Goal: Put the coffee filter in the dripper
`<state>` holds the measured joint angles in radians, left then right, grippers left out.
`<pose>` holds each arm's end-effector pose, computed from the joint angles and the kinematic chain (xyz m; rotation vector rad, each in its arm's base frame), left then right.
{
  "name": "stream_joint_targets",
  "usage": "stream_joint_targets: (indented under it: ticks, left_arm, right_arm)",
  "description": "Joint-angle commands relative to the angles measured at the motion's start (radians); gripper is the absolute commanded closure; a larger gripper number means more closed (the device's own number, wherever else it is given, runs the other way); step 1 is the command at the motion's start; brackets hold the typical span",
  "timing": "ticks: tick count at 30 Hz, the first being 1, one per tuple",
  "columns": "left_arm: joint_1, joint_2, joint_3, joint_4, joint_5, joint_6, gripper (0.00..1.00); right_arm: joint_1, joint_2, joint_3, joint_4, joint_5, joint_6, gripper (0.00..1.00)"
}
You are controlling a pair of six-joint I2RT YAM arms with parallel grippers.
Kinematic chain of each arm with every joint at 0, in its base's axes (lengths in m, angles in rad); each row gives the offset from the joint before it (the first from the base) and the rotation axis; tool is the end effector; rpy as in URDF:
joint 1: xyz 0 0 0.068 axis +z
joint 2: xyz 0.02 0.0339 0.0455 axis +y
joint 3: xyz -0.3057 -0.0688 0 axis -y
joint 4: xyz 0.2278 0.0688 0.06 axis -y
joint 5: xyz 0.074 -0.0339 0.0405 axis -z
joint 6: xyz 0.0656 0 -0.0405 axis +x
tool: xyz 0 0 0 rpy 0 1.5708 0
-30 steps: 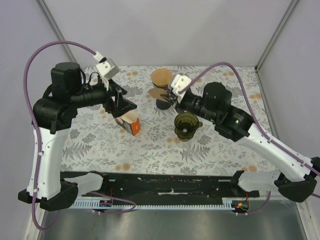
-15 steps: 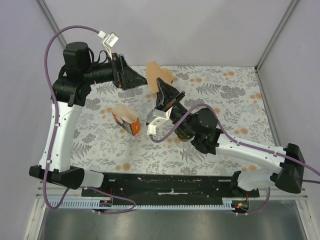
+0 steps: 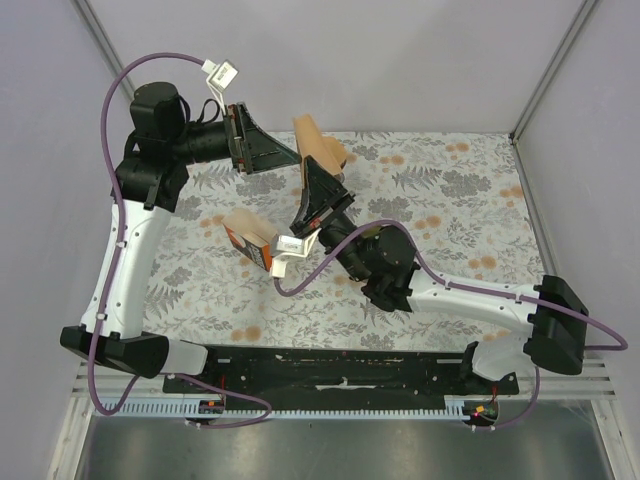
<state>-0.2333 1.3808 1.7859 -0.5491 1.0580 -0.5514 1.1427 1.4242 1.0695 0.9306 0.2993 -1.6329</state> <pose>0.2330 -0.1141 0.5434 0.5697 1.7827 -1.4547 0.1523 0.2871 0.4675 -0.9352 0.4562 -0.5947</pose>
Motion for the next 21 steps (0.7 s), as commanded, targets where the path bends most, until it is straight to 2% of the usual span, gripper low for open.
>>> stream_joint_targets:
  ticks: [1, 10, 17, 19, 20, 21]
  left_arm:
    - [0.0, -0.005, -0.006, 0.055, 0.042, -0.045, 0.07]
    - [0.049, 0.004, 0.073, 0.08, 0.062, -0.033, 0.07]
    - [0.037, 0.0, -0.005, 0.084, 0.03, -0.022, 0.07]
    - [0.031, 0.001, -0.022, 0.086, 0.031, -0.021, 0.12]
    - [0.028, 0.001, -0.029, 0.086, 0.028, -0.021, 0.18]
    - [0.025, 0.004, -0.036, 0.087, 0.03, -0.022, 0.29]
  right_arm:
    - [0.012, 0.013, -0.005, 0.112, 0.021, -0.105, 1.0]
    - [0.009, 0.015, -0.017, 0.106, 0.069, -0.122, 1.0]
    - [0.009, 0.018, -0.019, 0.12, 0.058, -0.151, 1.0]
    - [0.011, 0.025, -0.019, 0.131, 0.052, -0.16, 1.0]
    - [0.012, 0.027, -0.019, 0.134, 0.05, -0.165, 1.0]
    - [0.011, 0.031, -0.017, 0.139, 0.047, -0.169, 1.0]
